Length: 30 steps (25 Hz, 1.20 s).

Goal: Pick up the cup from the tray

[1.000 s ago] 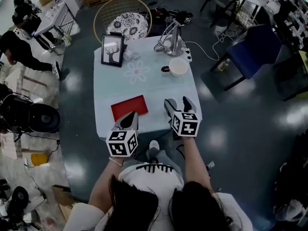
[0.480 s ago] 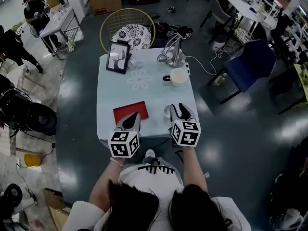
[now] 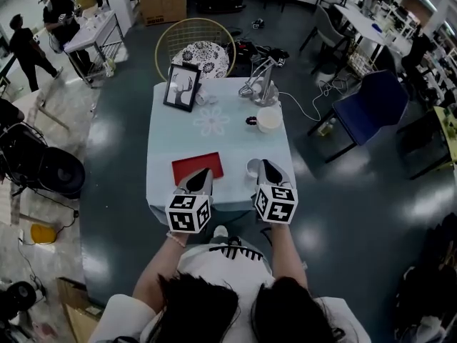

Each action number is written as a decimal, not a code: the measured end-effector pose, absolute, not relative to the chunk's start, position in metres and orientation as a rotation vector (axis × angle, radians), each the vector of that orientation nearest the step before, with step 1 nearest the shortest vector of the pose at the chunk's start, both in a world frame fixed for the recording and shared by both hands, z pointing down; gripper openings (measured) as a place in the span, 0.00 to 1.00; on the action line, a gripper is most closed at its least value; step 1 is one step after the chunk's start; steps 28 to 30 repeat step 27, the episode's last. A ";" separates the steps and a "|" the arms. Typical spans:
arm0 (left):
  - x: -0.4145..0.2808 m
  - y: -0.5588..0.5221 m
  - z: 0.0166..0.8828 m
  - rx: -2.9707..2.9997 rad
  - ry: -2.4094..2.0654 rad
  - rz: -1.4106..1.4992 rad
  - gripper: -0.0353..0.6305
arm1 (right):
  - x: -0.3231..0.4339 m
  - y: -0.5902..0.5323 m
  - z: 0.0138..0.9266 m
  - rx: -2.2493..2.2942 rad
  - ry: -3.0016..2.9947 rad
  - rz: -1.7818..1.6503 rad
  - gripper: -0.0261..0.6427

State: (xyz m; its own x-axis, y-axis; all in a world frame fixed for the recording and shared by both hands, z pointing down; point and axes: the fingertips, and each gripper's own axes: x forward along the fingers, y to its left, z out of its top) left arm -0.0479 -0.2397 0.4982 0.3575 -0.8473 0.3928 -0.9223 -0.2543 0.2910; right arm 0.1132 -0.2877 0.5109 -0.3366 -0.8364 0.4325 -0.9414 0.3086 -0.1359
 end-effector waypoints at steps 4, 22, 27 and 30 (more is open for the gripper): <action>-0.045 -0.237 0.496 2.168 -1.522 0.220 0.06 | 0.105 -0.282 0.512 1.571 -2.296 0.511 0.07; -0.043 -0.239 0.496 2.176 -1.518 0.216 0.06 | 0.105 -0.283 0.519 1.570 -2.278 0.507 0.07; -0.035 -0.242 0.486 2.186 -1.482 0.135 0.06 | 0.107 -0.283 0.522 1.571 -2.271 0.518 0.07; -0.035 -0.242 0.486 2.186 -1.482 0.135 0.06 | 0.107 -0.283 0.522 1.571 -2.271 0.518 0.07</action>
